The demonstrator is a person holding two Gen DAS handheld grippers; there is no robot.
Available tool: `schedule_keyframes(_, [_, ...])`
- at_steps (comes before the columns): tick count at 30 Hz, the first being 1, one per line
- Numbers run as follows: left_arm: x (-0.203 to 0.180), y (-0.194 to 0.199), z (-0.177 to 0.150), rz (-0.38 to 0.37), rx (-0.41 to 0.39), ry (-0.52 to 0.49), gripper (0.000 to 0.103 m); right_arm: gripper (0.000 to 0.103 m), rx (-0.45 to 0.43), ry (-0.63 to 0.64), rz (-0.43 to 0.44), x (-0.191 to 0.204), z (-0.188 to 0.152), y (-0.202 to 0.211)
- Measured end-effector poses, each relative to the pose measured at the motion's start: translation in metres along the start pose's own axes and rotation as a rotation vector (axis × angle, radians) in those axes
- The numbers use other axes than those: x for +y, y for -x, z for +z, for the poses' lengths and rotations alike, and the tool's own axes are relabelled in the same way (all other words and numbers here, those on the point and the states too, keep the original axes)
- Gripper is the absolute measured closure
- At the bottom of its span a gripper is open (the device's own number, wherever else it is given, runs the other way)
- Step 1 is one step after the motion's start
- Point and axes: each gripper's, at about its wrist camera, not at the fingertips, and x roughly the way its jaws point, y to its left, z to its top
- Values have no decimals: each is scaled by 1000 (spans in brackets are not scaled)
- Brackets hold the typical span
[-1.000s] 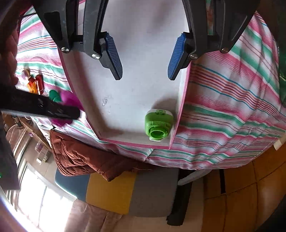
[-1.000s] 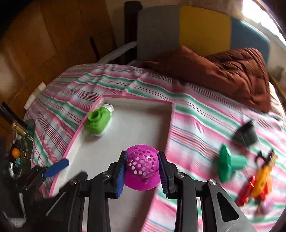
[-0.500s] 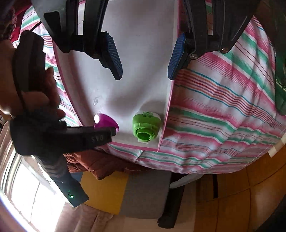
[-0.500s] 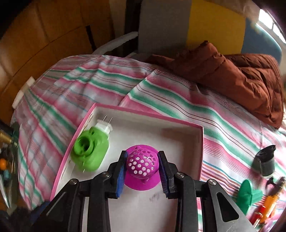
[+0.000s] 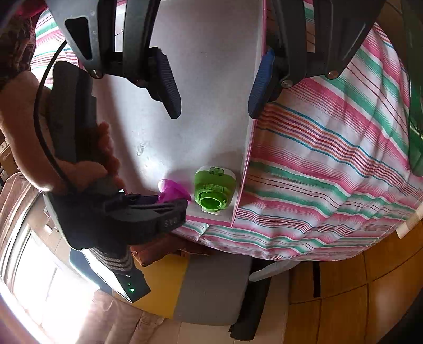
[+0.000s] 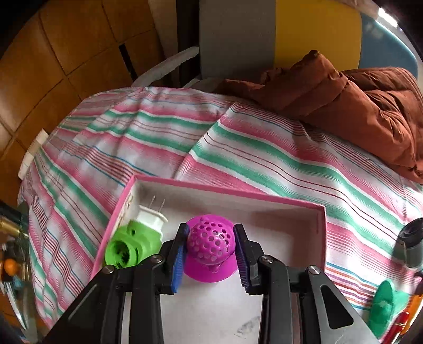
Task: Organize rigid objects
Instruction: 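Lower the magenta toy into the tray beside the green piece, open the right tool, then grasp the purple oval with the right tool while the left tool moves toward the red cylinder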
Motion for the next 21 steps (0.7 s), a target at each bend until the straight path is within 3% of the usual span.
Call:
schedule_keyframes(4, [0, 1, 1, -5, -5, -1, 50, 44, -42, -10, 17, 0, -2, 13])
schedule_keyframes(5, [-1, 2, 1, -6, -6, 0, 50, 43, -58, -18, 23, -2, -5, 19])
schedule_keyframes(8, [-2, 2, 0, -11, -7, 1, 50, 43, -78, -29, 38, -7, -13, 36])
schedule_keyframes(12, [-7, 5, -1, -35, -17, -13, 50, 43, -100, 28, -12, -7, -33, 59])
schedule_keyframes(16, [-18, 12, -4, -136, -24, -27, 50, 38, -115, 69, -45, -17, -62, 87])
schedule_keyframes(21, [-40, 19, -14, -186, -31, -92, 50, 37, -113, 42, -92, -45, -100, 113])
